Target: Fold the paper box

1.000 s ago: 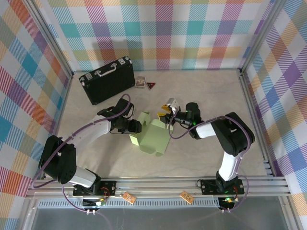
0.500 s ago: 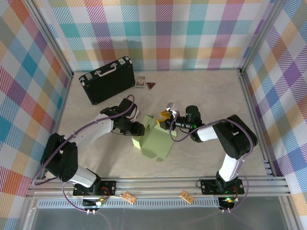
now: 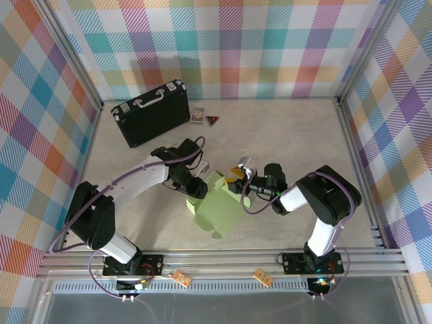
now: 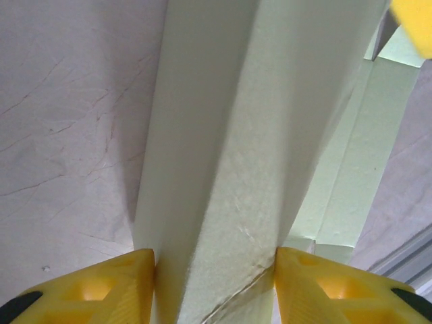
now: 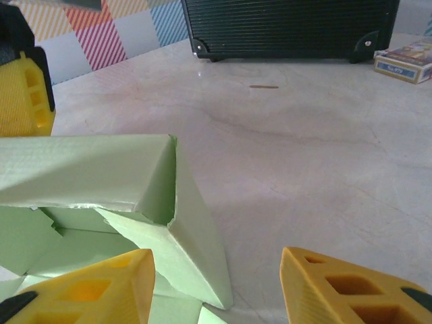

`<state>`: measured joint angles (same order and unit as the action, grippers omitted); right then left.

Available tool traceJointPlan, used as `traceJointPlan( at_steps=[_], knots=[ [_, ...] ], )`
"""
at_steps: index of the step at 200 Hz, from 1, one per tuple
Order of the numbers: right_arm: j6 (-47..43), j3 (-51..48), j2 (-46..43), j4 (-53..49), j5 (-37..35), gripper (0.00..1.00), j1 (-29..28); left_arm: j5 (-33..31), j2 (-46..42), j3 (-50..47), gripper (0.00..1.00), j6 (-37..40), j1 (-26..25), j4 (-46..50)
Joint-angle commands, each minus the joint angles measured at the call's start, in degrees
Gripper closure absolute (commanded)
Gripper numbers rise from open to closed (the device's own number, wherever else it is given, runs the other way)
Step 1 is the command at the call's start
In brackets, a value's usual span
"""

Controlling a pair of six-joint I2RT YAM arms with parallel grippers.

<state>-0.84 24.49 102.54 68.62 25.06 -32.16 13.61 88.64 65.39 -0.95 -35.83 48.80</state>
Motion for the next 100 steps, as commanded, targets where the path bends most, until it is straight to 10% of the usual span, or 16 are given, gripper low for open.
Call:
traceJointPlan(
  at_steps=[1,100],
  knots=[
    [-0.12,-1.00,2.86,7.62,-1.42,0.47,-1.82,2.81,-2.12,-2.19,0.52,5.37,-0.24,0.52],
    [-3.65,2.00,9.63,11.98,-7.10,0.71,-5.77,3.56,-1.56,-2.91,0.52,6.46,-0.29,-1.42]
  ],
)
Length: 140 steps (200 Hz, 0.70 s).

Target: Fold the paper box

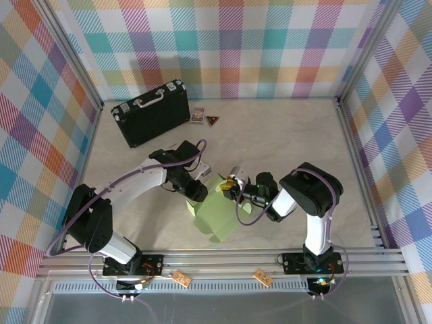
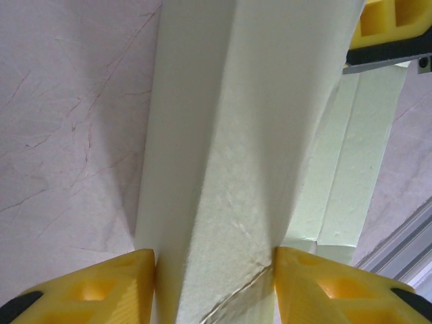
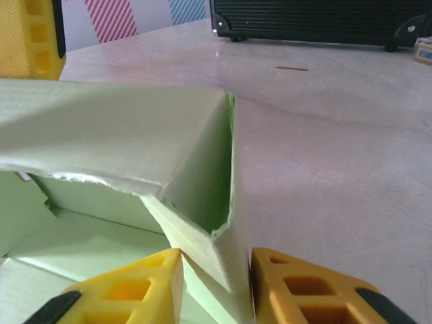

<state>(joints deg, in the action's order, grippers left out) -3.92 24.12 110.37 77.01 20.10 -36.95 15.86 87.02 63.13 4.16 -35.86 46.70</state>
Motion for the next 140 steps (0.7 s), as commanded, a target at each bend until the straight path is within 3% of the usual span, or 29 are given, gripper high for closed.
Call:
traceJointPlan(
  at_steps=[1,46,89,99,135,140],
  knots=[
    [-0.56,2.49,1.93,3.58,-2.15,0.71,-1.04,1.25,0.06,-0.65,0.52,1.36,-0.27,0.68],
    [-1.21,6.32,4.61,3.58,-7.26,0.71,-4.92,1.80,-0.11,-0.73,0.52,1.26,-0.24,0.62],
    [-0.13,7.55,5.74,3.58,-12.36,0.92,-5.24,2.19,-0.62,-1.31,0.52,1.02,-0.26,0.20],
    [0.06,7.60,5.74,3.58,-12.44,1.00,-5.25,1.94,-0.56,-1.23,0.52,0.86,-0.26,0.23],
    [-0.67,7.86,6.40,3.58,-13.03,1.00,-5.69,1.72,-0.60,-1.52,0.52,0.67,-0.20,0.31],
    [-0.67,7.93,6.64,3.58,-12.46,0.90,-5.68,1.61,-0.71,-1.58,0.52,0.67,-0.25,0.26]
  ],
)
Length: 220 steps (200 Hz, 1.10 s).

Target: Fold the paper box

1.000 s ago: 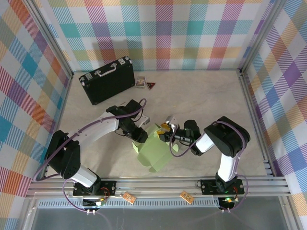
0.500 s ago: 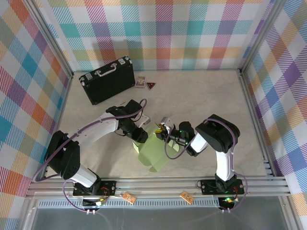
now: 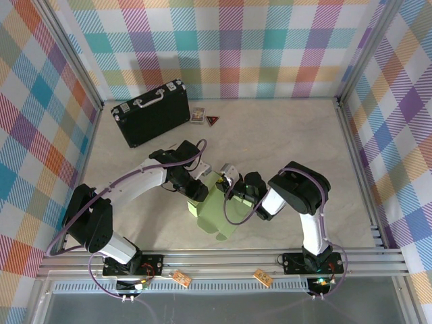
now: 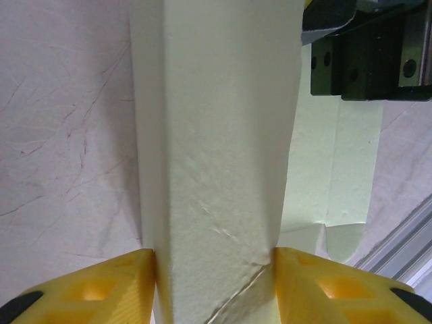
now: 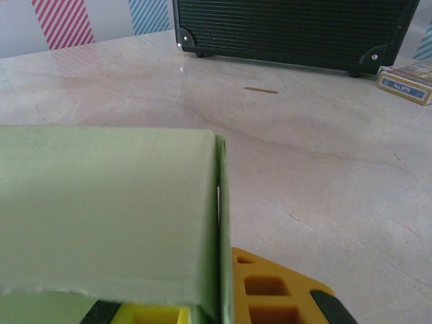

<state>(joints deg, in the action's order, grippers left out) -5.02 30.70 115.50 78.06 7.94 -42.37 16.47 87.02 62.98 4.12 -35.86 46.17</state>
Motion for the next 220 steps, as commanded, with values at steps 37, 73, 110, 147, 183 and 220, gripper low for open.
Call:
traceJointPlan(
  at_steps=[37,73,110,147,183,220],
  knots=[
    [0.53,0.28,3.14,2.53,-0.38,0.73,-0.66,0.58,-1.23,-1.63,0.53,0.80,-0.05,0.62],
    [-0.16,0.10,3.53,2.53,-0.81,0.87,-0.70,0.53,-0.85,-1.37,0.53,0.73,-0.02,0.76],
    [-0.02,1.31,5.17,2.53,-3.63,1.00,-1.05,0.76,-0.58,-0.95,0.53,0.69,0.00,1.10],
    [0.07,1.39,4.96,2.53,-7.43,1.00,-1.84,0.66,0.07,-0.68,0.53,0.38,0.32,1.64],
    [-0.16,1.57,5.38,2.53,-7.02,0.82,-1.85,1.17,-0.20,-0.62,0.53,0.35,0.58,1.56],
    [-0.12,1.98,5.97,2.53,-6.28,0.82,-1.88,1.68,-0.39,-0.69,0.53,0.31,0.53,1.33]
  ],
)
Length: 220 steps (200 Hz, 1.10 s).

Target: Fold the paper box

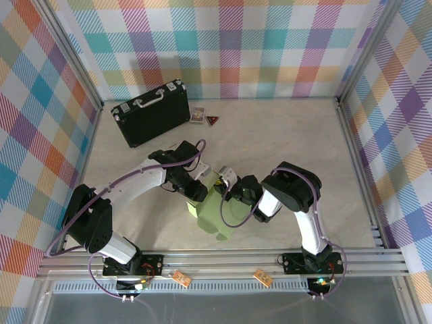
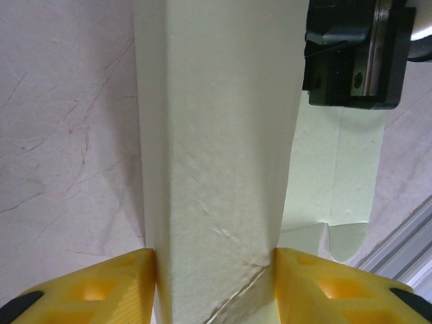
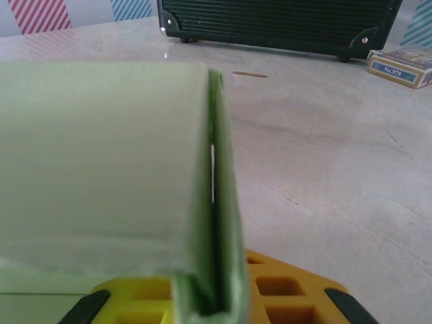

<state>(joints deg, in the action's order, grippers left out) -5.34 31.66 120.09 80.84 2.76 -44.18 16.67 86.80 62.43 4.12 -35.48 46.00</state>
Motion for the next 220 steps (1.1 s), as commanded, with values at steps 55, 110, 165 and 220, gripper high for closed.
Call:
traceJointPlan(
  at_steps=[55,110,165,220],
  knots=[
    [2.23,2.01,1.90,-0.24,-1.51,1.00,-0.20,2.23,-0.25,-0.21,0.53,0.20,0.16,1.53],
    [5.10,2.09,1.11,-0.24,-5.00,1.00,-0.11,2.25,-0.62,-0.27,0.52,0.07,0.16,1.46],
    [6.81,1.61,-0.14,-0.24,-5.22,0.92,-0.11,2.14,0.21,0.05,0.52,-0.10,0.24,1.90],
    [0.14,-2.27,-4.47,-0.24,-2.76,0.62,-0.09,1.62,0.01,0.23,0.52,-0.34,0.91,2.07]
  ],
)
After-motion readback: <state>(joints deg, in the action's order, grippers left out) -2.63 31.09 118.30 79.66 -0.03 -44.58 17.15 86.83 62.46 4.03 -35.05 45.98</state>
